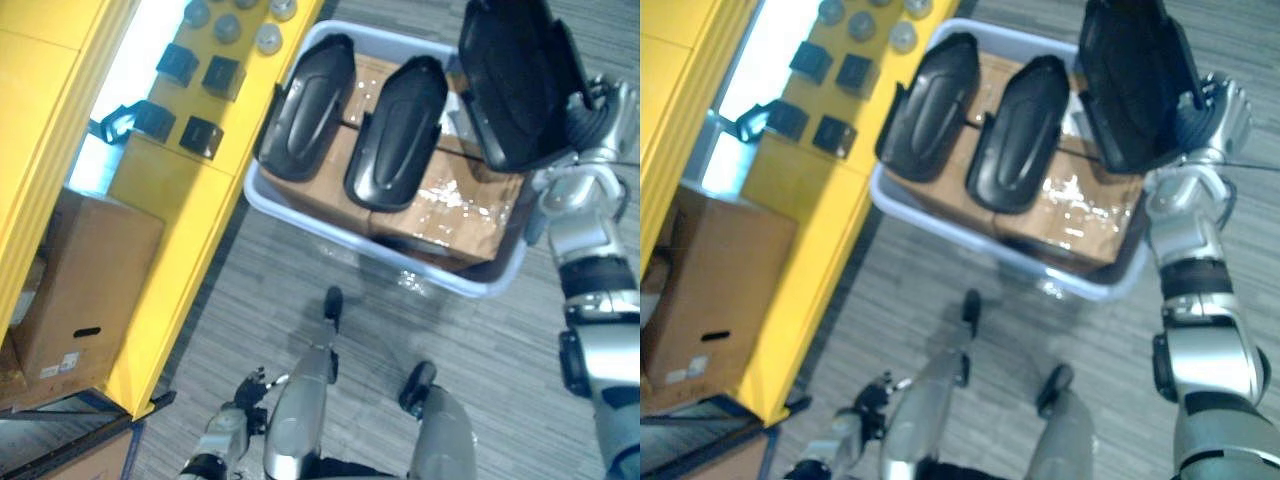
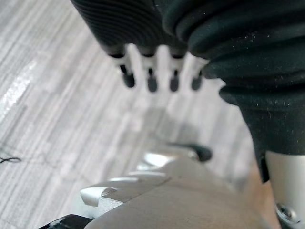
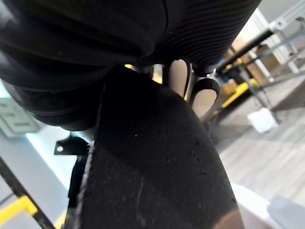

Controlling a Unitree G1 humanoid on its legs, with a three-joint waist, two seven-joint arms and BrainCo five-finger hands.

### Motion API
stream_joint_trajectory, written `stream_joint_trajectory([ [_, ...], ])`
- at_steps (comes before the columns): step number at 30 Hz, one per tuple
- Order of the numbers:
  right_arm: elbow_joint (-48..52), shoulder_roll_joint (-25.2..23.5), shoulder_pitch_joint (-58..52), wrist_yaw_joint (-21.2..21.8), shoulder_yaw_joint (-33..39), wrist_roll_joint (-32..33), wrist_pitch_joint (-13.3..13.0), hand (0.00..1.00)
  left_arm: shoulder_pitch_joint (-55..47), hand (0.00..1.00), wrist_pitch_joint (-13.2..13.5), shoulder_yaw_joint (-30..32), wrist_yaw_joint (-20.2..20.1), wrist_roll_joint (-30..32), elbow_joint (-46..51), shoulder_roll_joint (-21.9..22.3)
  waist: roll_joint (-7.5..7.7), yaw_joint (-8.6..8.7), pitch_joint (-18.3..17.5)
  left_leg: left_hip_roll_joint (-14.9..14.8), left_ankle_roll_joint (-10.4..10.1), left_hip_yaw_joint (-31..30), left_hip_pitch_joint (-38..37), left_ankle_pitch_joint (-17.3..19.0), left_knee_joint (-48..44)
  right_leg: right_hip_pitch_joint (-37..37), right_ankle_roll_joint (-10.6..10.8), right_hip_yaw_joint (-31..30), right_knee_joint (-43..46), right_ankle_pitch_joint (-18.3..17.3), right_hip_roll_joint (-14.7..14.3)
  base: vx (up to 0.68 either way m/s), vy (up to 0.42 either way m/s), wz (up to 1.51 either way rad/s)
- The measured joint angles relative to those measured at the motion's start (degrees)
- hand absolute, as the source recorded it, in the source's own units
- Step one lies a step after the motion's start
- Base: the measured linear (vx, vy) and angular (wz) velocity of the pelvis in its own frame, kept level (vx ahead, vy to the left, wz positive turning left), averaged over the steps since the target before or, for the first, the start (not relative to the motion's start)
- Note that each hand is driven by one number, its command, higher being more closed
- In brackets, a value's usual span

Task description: Walk over and take plastic housings, then place them on the shelf

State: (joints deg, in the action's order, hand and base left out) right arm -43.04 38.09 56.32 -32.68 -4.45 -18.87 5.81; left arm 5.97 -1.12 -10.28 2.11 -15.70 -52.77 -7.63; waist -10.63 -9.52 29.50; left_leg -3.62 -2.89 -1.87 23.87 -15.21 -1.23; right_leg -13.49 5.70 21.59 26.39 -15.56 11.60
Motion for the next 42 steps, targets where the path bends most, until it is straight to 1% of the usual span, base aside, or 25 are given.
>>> stream_joint_trajectory([
  [2, 0.0, 0.0, 0.09, -0.91, -0.46, 0.01, -0.02, 1.0, -0.38, 0.0, 1.11, 0.0, 1.42, 0.04, 0.22, -0.14, 0.04, 0.12, 0.03, 0.1, 0.0, -0.62, -0.2, 0.0, 0.07, 0.77, 0.04, 0.46, -0.48, 0.04, -0.12, 0.02, -0.032, 0.13],
  [4, 0.13, -0.01, 0.11, -1.76, -1.19, 0.03, -0.36, 1.0, -0.81, 0.0, 2.49, 0.05, 3.81, -0.2, 1.06, 0.09, 0.1, -0.29, 0.07, 0.06, -0.06, -0.62, -0.82, -0.04, 0.54, 1.48, 0.08, 0.48, -1.06, 0.14, -0.32, 0.02, -0.04, 0.02],
  [5, 0.59, -0.17, 0.09, -2.76, -1.35, 0.04, -0.68, 1.0, -1.58, 0.0, 3.52, 0.14, 6.57, -0.43, 2.5, 0.21, 0.17, -0.45, 0.11, 0.06, -0.09, -0.59, -1.35, -0.07, 0.86, 1.8, 0.15, 0.5, -1.42, 0.25, -0.38, 0.02, -0.042, 0.0],
  [6, 1.03, -0.18, 0.06, -3.25, -1.29, 0.04, -0.68, 1.0, -1.8, 0.0, 4.0, 0.22, 7.62, -1.01, 2.97, 0.3, 0.17, -0.5, 0.11, 0.09, -0.09, -0.57, -1.58, -0.07, 1.0, 2.09, 0.17, 0.5, -1.51, 0.26, -0.37, 0.04, -0.049, 0.02],
  [8, 4.02, -0.2, -0.63, -5.12, -0.78, 0.02, -0.71, 1.0, -2.67, 0.0, 5.89, 0.76, 12.35, -4.24, 6.42, 1.15, 0.24, -0.45, 0.16, 0.14, -0.09, -0.59, -2.26, -0.07, 1.17, 3.05, 0.31, 0.68, -2.11, 0.39, -0.4, 0.04, -0.039, 0.03],
  [9, 6.42, -0.34, -1.97, -6.41, -0.02, 0.02, -1.0, 1.0, -3.1, 0.0, 6.94, 1.24, 15.03, -5.43, 9.49, 1.77, 0.49, -0.44, 0.33, 0.2, -0.11, -0.58, -3.06, -0.09, 1.68, 3.75, 0.33, 0.78, -2.26, 0.4, -0.35, 0.03, -0.035, 0.03],
  [10, 7.65, -0.64, -2.8, -7.05, 0.5, 0.0, -1.11, 1.0, -3.34, 0.0, 7.3, 1.5, 16.49, -6.4, 11.46, 1.87, 0.75, -0.43, 0.49, 0.26, -0.11, -0.57, -3.66, -0.09, 1.9, 4.27, 0.35, 0.82, -2.27, 0.41, -0.29, 0.03, -0.041, 0.05],
  [12, 12.02, -2.65, -7.12, -9.62, 3.44, -0.05, -1.77, 1.0, -3.93, 0.0, 8.86, 4.88, 21.75, -9.11, 19.48, 2.02, 1.8, -0.3, 0.85, 0.32, -0.26, -0.73, -6.06, -0.2, 3.26, 6.73, 0.4, 1.75, -3.45, 0.39, -0.22, 0.02, -0.046, 0.07],
  [13, 13.18, -3.19, -8.3, -10.19, 4.15, -0.06, -1.89, 1.0, -3.96, 0.0, 9.06, 5.92, 23.22, -9.1, 21.38, 2.0, 2.02, -0.28, 0.89, 0.31, -0.31, -0.78, -6.55, -0.23, 3.62, 7.14, 0.4, 1.9, -3.78, 0.39, -0.23, 0.02, -0.044, 0.05],
  [15, 17.39, -6.45, -12.99, -13.09, 6.13, -0.72, -2.32, 1.0, -4.9, 0.0, 10.63, 10.32, 28.35, -8.93, 29.23, 1.88, 3.38, 0.38, 0.86, 0.44, -0.38, -0.81, -8.2, -0.47, 5.04, 8.82, 0.48, 2.19, -4.67, 0.4, -0.29, 0.04, -0.048, 0.05],
  [18, 20.25, -10.09, -18.0, -15.43, 7.24, -2.27, -2.86, 1.0, -5.97, 0.0, 11.08, 13.19, 31.99, -8.07, 34.65, 1.86, 4.93, 0.97, 0.49, 0.83, -0.36, -0.7, -9.9, -0.57, 5.72, 10.97, 0.95, 2.37, -5.85, 0.68, -0.32, 0.06, -0.062, 0.04],
  [20, 22.9, -13.91, -24.05, -17.34, 7.97, -2.84, -3.13, 1.0, -7.14, 0.0, 10.98, 14.3, 34.22, -6.4, 39.61, 1.92, 7.09, 1.22, -1.34, 1.33, -0.14, -0.82, -11.02, -0.35, 5.79, 13.5, 1.53, 3.54, -8.13, 1.08, -0.31, 0.07, -0.056, 0.13],
  [23, 27.39, -18.2, -30.86, -18.28, 7.74, -5.08, -3.32, 1.0, -8.14, 0.0, 10.68, 15.32, 35.7, -3.42, 44.26, 3.28, 9.23, 2.1, -4.67, 1.67, 0.27, -0.87, -11.93, 0.32, 5.86, 16.5, 2.14, 5.08, -12.14, 2.84, -0.76, 0.07, -0.032, 0.15],
  [24, 28.42, -18.95, -32.1, -18.44, 7.71, -5.52, -3.56, 1.0, -8.43, 0.0, 10.59, 15.88, 35.97, -2.99, 45.4, 4.0, 9.5, 2.19, -5.31, 1.74, 0.18, -0.82, -12.35, 0.64, 5.87, 17.14, 2.21, 5.17, -12.86, 3.19, -0.81, 0.03, 0.004, 0.05],
  [25, 30.23, -20.47, -34.57, -18.75, 7.69, -6.7, -4.42, 1.0, -9.13, 0.0, 10.35, 16.5, 36.85, -1.63, 47.46, 4.96, 10.08, 2.31, -7.1, 2.08, 0.43, -0.61, -12.94, 1.08, 5.89, 18.12, 2.57, 5.15, -14.31, 3.71, -0.85, 0.03, 0.007, -0.06],
  [27, 32.63, -21.67, -38.4, -18.81, 7.62, -8.62, -5.79, 1.0, -10.11, 0.0, 8.97, 16.49, 37.85, 0.49, 51.39, 6.06, 10.1, 2.66, -10.15, 2.68, 0.89, -0.07, -14.0, 1.7, 5.99, 19.89, 2.93, 5.08, -16.57, 5.22, -0.71, 0.03, 0.016, -0.1],
  [29, 33.57, -22.27, -40.32, -18.87, 7.46, -9.84, -6.93, 1.0, -10.68, 0.0, 8.69, 16.2, 37.62, 4.47, 54.41, 6.18, 10.11, 2.75, -12.4, 2.79, 1.13, 0.93, -14.57, 2.07, 6.23, 20.77, 3.12, 4.99, -18.3, 6.24, -0.65, -0.01, 0.049, -0.19],
  [31, 33.57, -22.35, -40.85, -19.35, 6.53, -10.46, -8.01, 1.0, -10.57, 0.0, 8.55, 15.6, 36.65, 6.54, 56.66, 6.1, 9.88, 3.75, -13.61, 2.9, 1.04, 1.13, -15.14, 2.31, 6.28, 21.65, 3.12, 5.02, -19.34, 6.72, -0.68, -0.05, 0.04, -0.13],
  [34, 33.69, -22.38, -40.91, -19.96, 5.26, -12.63, -9.85, 1.0, -10.28, 0.0, 8.34, 12.38, 29.73, 6.65, 57.32, 5.87, 9.02, 4.3, -15.13, 2.56, 0.94, 2.52, -15.96, 2.4, 6.31, 21.99, 2.9, 4.43, -20.08, 7.27, -0.69, -0.08, 0.034, -0.19],
  [36, 33.82, -22.38, -40.89, -19.95, 4.96, -13.74, -11.13, 1.0, -10.08, 0.0, 5.96, 7.48, 21.55, 4.92, 57.32, 5.85, 8.49, 4.97, -16.69, 2.48, 0.99, 2.87, -16.07, 2.3, 6.31, 21.9, 2.87, 4.06, -20.49, 7.72, -0.7, -0.07, 0.029, -0.08],
  [37, 33.97, -22.39, -40.81, -19.94, 4.7, -13.92, -11.38, 1.0, -10.01, 0.0, 5.2, 6.34, 19.84, 4.11, 57.33, 5.88, 8.47, 4.97, -16.93, 2.37, 0.94, 3.32, -16.29, 2.25, 6.31, 21.89, 2.85, 3.63, -20.58, 7.88, -0.71, -0.05, 0.032, -0.28],
  [39, 35.35, -22.39, -40.24, -19.77, 2.95, -15.13, -12.74, 1.0, -9.25, 0.0, 0.25, 2.84, 13.25, -0.57, 56.61, 5.81, 8.28, 5.59, -17.81, 2.14, 1.07, 5.25, -17.16, 2.25, 6.31, 21.88, 2.86, 1.74, -21.31, 8.79, -0.7, -0.03, 0.03, -0.4],
  [40, 36.02, -22.38, -40.1, -19.77, 2.75, -15.57, -13.16, 1.0, -8.67, 0.0, -0.87, 2.25, 11.97, -2.01, 56.09, 5.8, 8.2, 5.81, -17.86, 2.12, 1.12, 5.54, -17.31, 2.21, 6.31, 21.91, 2.86, 1.41, -21.5, 8.99, -0.69, -0.03, 0.025, -0.29],
  [41, 36.77, -22.39, -39.64, -19.78, 2.55, -16.26, -14.36, 1.0, -7.34, 0.0, -3.15, 1.38, 10.02, -4.68, 54.87, 5.78, 8.1, 6.56, -17.92, 2.01, 1.24, 5.91, -17.67, 2.13, 6.33, 22.06, 2.91, 0.88, -21.76, 9.3, -0.7, -0.03, 0.015, -0.19],
  [42, 37.23, -22.38, -39.45, -19.78, 2.45, -16.45, -14.84, 1.0, -6.61, 0.0, -4.05, 0.92, 9.4, -5.45, 54.03, 5.73, 8.09, 6.9, -17.97, 1.91, 1.24, 6.22, -17.88, 2.13, 6.34, 22.09, 2.93, 0.56, -21.79, 9.41, -0.7, -0.05, 0.017, -0.23],
])
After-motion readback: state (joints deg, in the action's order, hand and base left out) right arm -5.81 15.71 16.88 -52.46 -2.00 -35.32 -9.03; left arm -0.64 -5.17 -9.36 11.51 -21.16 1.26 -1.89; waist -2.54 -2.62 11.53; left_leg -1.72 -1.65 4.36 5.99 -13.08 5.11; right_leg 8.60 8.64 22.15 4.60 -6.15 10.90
